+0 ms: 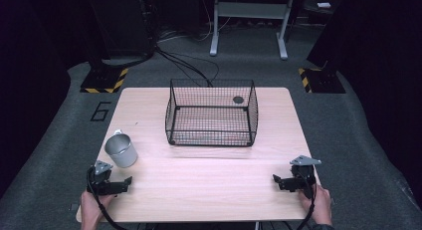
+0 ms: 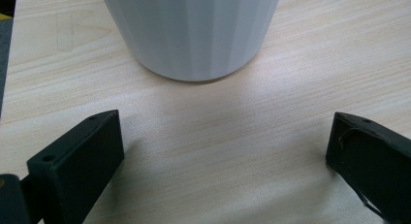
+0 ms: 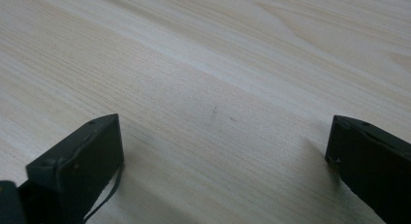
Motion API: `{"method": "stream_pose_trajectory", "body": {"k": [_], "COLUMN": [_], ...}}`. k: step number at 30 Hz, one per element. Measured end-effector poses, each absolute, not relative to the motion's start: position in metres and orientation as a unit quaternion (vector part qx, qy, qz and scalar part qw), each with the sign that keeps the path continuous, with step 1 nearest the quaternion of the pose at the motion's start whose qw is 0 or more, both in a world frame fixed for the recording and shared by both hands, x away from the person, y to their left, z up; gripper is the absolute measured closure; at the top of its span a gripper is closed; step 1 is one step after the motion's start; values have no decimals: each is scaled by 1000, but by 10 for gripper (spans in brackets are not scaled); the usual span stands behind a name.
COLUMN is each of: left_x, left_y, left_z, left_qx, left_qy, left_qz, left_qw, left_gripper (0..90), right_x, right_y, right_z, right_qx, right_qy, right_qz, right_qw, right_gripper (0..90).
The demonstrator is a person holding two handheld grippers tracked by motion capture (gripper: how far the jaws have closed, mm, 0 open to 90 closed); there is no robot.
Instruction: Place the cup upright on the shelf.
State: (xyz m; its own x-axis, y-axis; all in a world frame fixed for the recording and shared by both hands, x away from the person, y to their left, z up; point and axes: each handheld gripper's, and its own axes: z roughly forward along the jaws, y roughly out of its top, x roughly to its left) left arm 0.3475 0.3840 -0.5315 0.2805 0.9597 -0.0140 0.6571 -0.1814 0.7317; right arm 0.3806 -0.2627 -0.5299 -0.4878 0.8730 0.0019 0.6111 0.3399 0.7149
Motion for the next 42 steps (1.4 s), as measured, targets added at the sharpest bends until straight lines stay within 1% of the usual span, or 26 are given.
{"method": "stream_pose_trajectory", "body": {"k": [4,7,11,22,31,42], "left_x": [346,346,345,350,366,389], "left_y": [386,389,389,388,385,380], "left_z": [-525,-515,-505,-483,-464,-460], "left_qx": [729,719,713,703,696,693], "left_qy": [552,553,553,547,540,541], "left_qz": [236,239,242,259,279,286], "left_qw": [329,347,357,373,384,381], "left_gripper": [0,0,0,0,0,0], "right_x": [381,381,381,381,381,381], "right_y": [-263,-263,-263,-263,-263,-263], "right_z": [-530,-530,-530,-530,-530,-530], "right_qx": [466,467,467,467,467,467], "right_qy": [795,795,795,795,795,795], "right_qz": [335,335,335,335,335,335], "right_qw": [196,195,195,195,196,195], "right_gripper": [0,0,0,0,0,0]}}
